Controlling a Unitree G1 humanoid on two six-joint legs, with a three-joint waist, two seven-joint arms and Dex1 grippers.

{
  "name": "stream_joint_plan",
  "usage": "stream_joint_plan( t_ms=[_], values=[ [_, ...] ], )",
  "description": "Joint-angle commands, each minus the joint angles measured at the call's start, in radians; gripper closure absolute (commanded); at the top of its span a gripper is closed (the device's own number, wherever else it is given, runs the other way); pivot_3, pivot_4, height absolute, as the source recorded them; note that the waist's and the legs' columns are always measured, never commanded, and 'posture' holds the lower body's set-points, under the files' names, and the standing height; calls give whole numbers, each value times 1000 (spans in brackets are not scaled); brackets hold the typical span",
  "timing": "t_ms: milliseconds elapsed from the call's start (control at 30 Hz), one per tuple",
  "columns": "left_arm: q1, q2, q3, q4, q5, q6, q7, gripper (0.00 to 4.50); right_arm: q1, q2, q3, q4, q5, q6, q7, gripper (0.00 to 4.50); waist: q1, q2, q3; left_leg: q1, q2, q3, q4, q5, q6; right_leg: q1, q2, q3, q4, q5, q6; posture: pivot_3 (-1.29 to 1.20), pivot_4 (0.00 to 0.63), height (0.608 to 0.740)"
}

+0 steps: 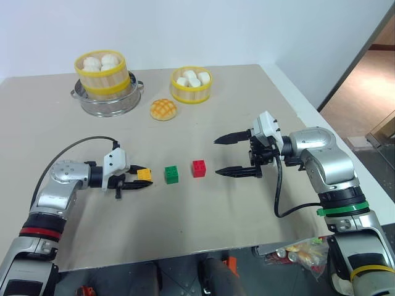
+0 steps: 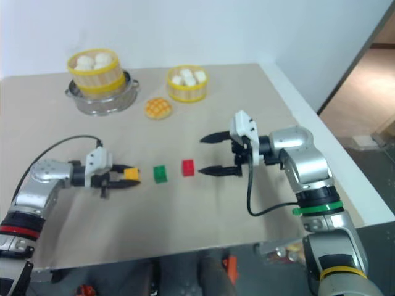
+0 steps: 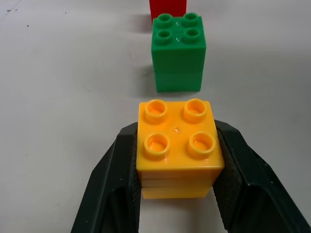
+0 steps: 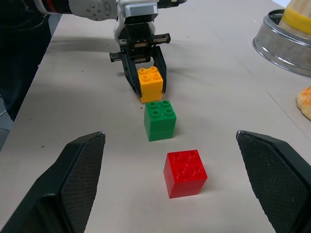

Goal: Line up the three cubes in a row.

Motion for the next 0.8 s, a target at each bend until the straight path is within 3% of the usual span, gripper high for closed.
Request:
stream_joint_plan(
  t_ms=[33, 633, 700, 800],
  values=[
    [-27, 4, 2, 24, 7, -35, -21, 3149, -3, -12, -18, -40, 9, 1, -5, 0, 0, 0, 0, 0, 0, 0, 0, 0, 0, 0, 0, 0, 0, 0, 0, 0, 150, 740],
    [-42, 19, -16, 71, 33, -44, -57, 3149, 9, -25, -21, -43, 8, -6, -9, 0, 0, 0, 0, 1, 0, 0, 1, 0, 0, 0, 0, 0, 1, 0, 0, 0, 150, 740],
    [-47, 29, -21, 80, 43, -47, -67, 2126, 8, -26, -20, -40, 6, -10, -8, 0, 0, 0, 0, 1, 0, 0, 1, 0, 0, 0, 0, 0, 1, 0, 0, 0, 150, 740],
    [-56, 39, -12, 92, 49, -54, -68, 1153, 6, -25, -20, -37, 6, -12, -7, 0, 0, 0, 0, 1, 0, 0, 1, 0, 0, 0, 0, 0, 1, 0, 0, 0, 150, 740]
  ],
)
